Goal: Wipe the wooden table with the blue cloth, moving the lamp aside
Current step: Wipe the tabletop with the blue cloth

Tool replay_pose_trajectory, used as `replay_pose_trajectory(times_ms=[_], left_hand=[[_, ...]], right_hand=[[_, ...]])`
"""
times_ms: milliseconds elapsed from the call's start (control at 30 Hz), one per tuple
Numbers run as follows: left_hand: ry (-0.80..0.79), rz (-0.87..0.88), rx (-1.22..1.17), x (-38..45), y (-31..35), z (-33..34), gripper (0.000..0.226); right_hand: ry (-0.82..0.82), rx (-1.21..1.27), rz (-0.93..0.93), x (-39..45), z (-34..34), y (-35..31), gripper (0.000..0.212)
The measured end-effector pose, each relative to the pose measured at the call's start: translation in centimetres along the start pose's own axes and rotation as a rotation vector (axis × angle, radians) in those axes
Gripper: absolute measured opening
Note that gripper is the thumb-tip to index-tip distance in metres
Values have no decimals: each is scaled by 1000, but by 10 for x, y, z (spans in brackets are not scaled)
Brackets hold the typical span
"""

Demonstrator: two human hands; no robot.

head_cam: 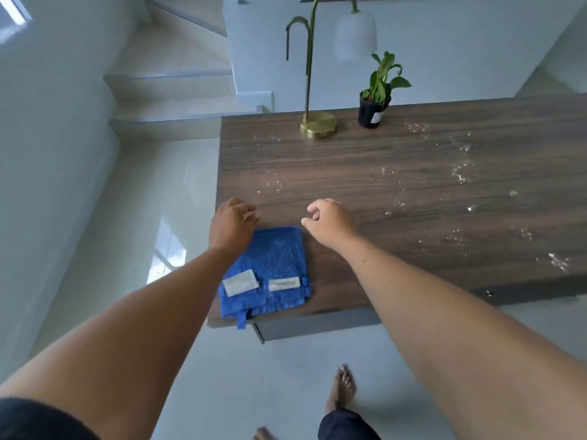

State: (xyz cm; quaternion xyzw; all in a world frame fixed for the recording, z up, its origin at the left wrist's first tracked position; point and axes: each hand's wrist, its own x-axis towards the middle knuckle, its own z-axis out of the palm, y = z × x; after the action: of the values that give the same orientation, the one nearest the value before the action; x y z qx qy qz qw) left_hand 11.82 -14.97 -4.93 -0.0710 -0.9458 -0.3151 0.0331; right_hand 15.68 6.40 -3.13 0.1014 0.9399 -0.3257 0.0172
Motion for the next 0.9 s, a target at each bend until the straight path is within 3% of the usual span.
replay_pose_trajectory(times_ms=[100, 233, 333, 400, 500, 633, 733, 833, 900], left_hand=[[94, 17, 102, -34, -17, -7, 32], [62, 17, 214, -68, -32, -3, 45], [61, 32, 187, -73, -32, 0, 46], [56, 52, 169, -69, -30, 1, 44], [1, 104, 129, -58, -22, 6, 45], [-93, 193, 155, -37, -4, 20, 46], [-112, 191, 163, -28, -3, 25, 46], [-105, 188, 173, -20, -10, 27, 47], [-86, 169, 174, -12, -14, 24, 49]], right_hand=[[-48, -122, 21, -22, 24, -12, 39], [-5, -135, 184, -37, 45, -25, 35], [44, -112, 225, -39, 55, -30, 48], [72, -153, 222, -41, 53, -34, 41], [135, -168, 215, -39, 42, -32, 12], [310, -117, 310, -33, 23, -8, 14], [367, -127, 111, -39, 22, 1, 23], [142, -249, -150, -58, 44, 0, 55], [-42, -396, -151, -66, 60, -2, 73]])
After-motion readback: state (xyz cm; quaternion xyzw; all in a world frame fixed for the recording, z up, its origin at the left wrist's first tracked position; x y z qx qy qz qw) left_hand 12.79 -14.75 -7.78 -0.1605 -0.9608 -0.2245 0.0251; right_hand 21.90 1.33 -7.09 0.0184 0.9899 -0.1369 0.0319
